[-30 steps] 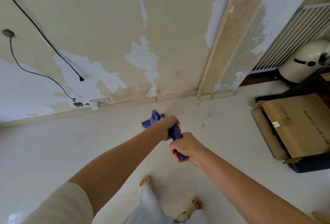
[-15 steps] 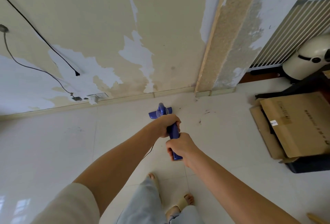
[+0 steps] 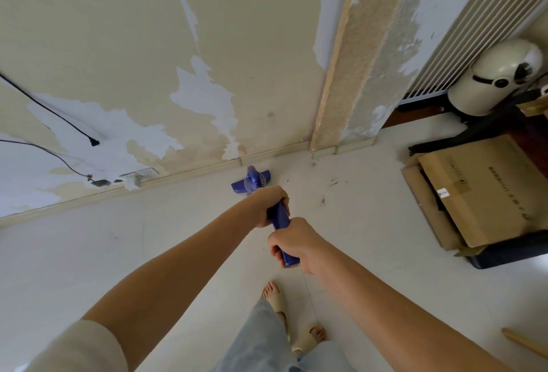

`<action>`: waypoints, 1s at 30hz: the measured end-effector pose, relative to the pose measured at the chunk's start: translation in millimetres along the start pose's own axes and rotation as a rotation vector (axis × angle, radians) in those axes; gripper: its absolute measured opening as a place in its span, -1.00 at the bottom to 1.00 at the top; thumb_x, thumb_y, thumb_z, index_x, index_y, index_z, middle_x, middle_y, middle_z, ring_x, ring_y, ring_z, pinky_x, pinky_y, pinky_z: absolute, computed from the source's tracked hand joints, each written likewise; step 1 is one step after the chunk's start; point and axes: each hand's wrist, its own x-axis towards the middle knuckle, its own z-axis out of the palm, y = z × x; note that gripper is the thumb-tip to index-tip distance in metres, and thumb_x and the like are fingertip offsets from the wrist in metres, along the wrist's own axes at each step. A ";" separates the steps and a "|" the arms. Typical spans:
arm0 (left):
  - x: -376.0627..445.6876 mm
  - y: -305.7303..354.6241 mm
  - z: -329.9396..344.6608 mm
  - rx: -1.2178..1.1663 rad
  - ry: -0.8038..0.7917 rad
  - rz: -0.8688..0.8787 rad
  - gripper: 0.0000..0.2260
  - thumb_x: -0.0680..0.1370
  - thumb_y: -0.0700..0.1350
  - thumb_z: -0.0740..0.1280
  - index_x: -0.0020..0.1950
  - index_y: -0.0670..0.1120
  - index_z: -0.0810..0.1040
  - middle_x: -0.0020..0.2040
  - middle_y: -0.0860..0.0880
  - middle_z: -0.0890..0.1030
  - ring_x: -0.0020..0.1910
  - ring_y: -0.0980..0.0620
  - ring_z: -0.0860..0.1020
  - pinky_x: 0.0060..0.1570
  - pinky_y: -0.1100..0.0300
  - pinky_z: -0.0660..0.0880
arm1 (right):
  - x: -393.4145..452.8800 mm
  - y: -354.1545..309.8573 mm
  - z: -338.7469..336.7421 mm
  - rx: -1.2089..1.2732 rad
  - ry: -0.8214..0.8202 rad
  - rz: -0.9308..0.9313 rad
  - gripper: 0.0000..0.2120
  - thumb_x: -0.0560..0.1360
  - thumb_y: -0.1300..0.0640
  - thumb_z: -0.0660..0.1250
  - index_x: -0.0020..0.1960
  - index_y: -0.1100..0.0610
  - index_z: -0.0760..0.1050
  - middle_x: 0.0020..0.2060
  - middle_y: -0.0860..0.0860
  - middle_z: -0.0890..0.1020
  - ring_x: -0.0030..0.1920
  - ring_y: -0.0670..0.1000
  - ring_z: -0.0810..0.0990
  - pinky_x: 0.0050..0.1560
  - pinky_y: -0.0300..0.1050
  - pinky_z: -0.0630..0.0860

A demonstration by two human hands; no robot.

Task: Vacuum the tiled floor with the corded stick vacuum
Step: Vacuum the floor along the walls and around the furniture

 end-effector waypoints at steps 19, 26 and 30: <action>8.2 35.0 -53.0 -0.079 -0.039 0.008 -0.85 0.53 -0.36 0.19 -0.20 -0.17 0.37 -0.41 -0.08 0.39 -0.43 0.05 0.36 -0.36 0.22 0.40 | 24.7 -44.6 43.5 -0.021 -0.004 0.016 -0.81 0.46 0.39 0.23 0.05 0.25 0.41 -0.38 0.08 0.50 -0.52 -0.10 0.44 -0.57 -0.32 0.41; 11.8 38.9 -62.8 -0.086 -0.011 0.018 -0.82 0.55 -0.34 0.20 -0.22 -0.15 0.36 -0.50 -0.06 0.40 -0.45 0.06 0.34 -0.37 0.24 0.39 | 32.8 -46.2 57.2 -0.052 0.002 -0.032 -0.83 0.44 0.39 0.24 0.02 0.27 0.42 -0.41 0.07 0.51 -0.53 -0.08 0.45 -0.56 -0.28 0.43; 15.1 50.5 -63.4 -0.091 -0.018 0.016 -0.84 0.55 -0.32 0.22 -0.21 -0.15 0.38 -0.52 -0.04 0.41 -0.45 0.07 0.35 -0.35 0.25 0.39 | 39.0 -59.0 52.5 -0.025 -0.004 -0.022 -0.87 0.44 0.40 0.24 -0.03 0.27 0.41 -0.41 0.09 0.51 -0.51 -0.06 0.45 -0.56 -0.29 0.43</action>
